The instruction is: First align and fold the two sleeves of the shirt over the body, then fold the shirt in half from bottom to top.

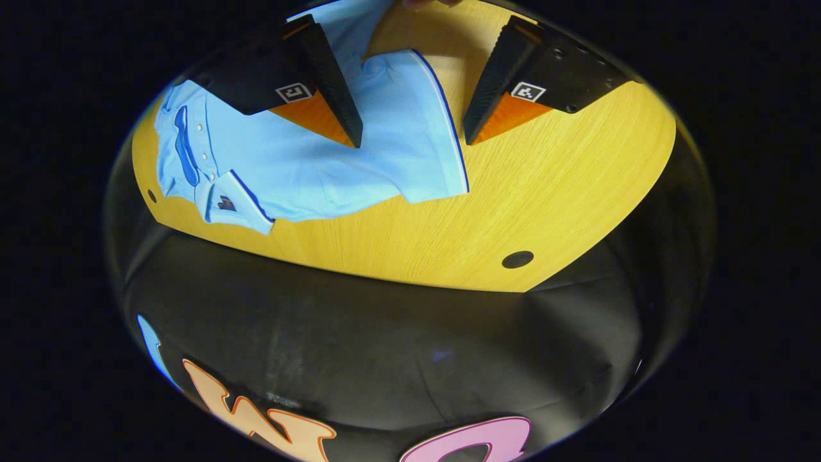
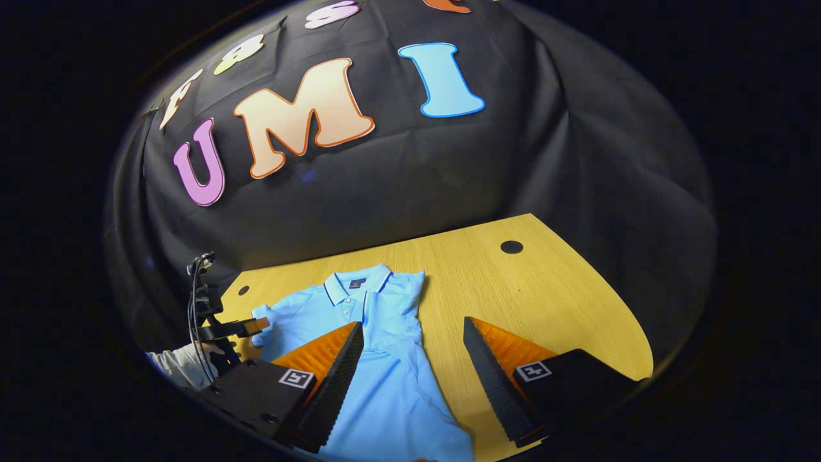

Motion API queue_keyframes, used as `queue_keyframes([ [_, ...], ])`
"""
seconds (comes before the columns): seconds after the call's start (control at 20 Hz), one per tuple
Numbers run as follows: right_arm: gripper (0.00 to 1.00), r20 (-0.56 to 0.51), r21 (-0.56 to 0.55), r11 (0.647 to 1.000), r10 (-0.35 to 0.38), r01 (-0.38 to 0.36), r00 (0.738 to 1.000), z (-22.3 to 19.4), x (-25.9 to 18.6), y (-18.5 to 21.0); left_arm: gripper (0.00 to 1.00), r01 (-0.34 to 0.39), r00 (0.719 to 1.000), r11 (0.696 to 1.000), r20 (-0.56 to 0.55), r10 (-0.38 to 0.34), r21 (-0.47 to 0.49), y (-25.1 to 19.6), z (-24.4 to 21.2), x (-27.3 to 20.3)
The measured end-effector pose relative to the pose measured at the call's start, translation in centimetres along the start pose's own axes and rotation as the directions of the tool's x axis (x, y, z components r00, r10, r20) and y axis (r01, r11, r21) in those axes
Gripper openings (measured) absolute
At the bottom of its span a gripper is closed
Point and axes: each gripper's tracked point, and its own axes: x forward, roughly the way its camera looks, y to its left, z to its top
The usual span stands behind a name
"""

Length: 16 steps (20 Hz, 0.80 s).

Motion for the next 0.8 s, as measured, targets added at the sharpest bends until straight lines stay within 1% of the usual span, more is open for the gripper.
queue_keyframes([
  [0.1,0.98,0.003,-0.003,1.000,-0.004,0.004,1.000,0.1,-0.5,-0.3,0.96,-0.012,1.000,1.000,0.003,0.012,0.015,0.0,0.0,0.3],
  [0.3,0.98,0.010,0.001,1.000,0.007,-0.007,1.000,0.3,-1.1,-0.1,0.96,-0.021,1.000,1.000,0.011,0.021,-0.004,0.3,0.0,0.2],
  [0.35,0.98,0.009,0.004,1.000,0.010,-0.010,1.000,0.2,-1.2,-0.2,0.91,-0.015,1.000,1.000,0.012,0.015,-0.006,0.1,-0.1,0.2],
  [0.4,0.98,0.006,0.009,1.000,0.013,-0.013,1.000,0.2,-1.3,-0.3,0.82,-0.009,1.000,1.000,0.012,0.009,-0.009,-0.2,0.0,0.1],
  [0.5,0.98,0.005,0.016,1.000,0.023,-0.023,1.000,0.1,-1.3,-0.6,0.58,0.014,1.000,1.000,0.009,-0.013,-0.020,-1.1,0.0,-0.3],
  [0.55,0.98,0.010,0.015,1.000,0.024,-0.024,1.000,0.1,-1.4,-0.7,0.40,0.029,1.000,0.999,0.008,-0.029,-0.031,-1.6,0.0,-0.5],
  [0.6,0.93,0.016,0.012,1.000,0.023,-0.023,1.000,0.3,-1.6,-1.0,0.27,0.035,0.999,0.998,0.009,-0.035,-0.043,-1.8,-0.1,-0.5],
  [0.65,0.93,0.018,0.011,1.000,0.025,-0.025,1.000,0.2,-1.9,-1.1,0.15,0.050,0.999,0.997,0.016,-0.050,-0.058,-2.0,0.0,-0.5],
  [0.7,0.93,0.019,0.010,1.000,0.027,-0.028,0.999,0.3,-2.3,-1.1,0.12,0.053,0.998,0.996,0.021,-0.051,-0.075,-2.1,0.2,-0.5],
  [0.75,0.98,0.022,0.008,1.000,0.024,-0.025,0.999,0.3,-2.5,-1.4,0.02,0.051,0.998,0.995,0.026,-0.049,-0.086,-2.0,0.3,-0.5],
  [0.8,0.98,0.025,0.007,1.000,0.022,-0.022,0.999,0.4,-2.8,-1.7,0.00,0.041,0.999,0.996,0.009,-0.041,-0.081,-2.0,0.2,-0.6],
])
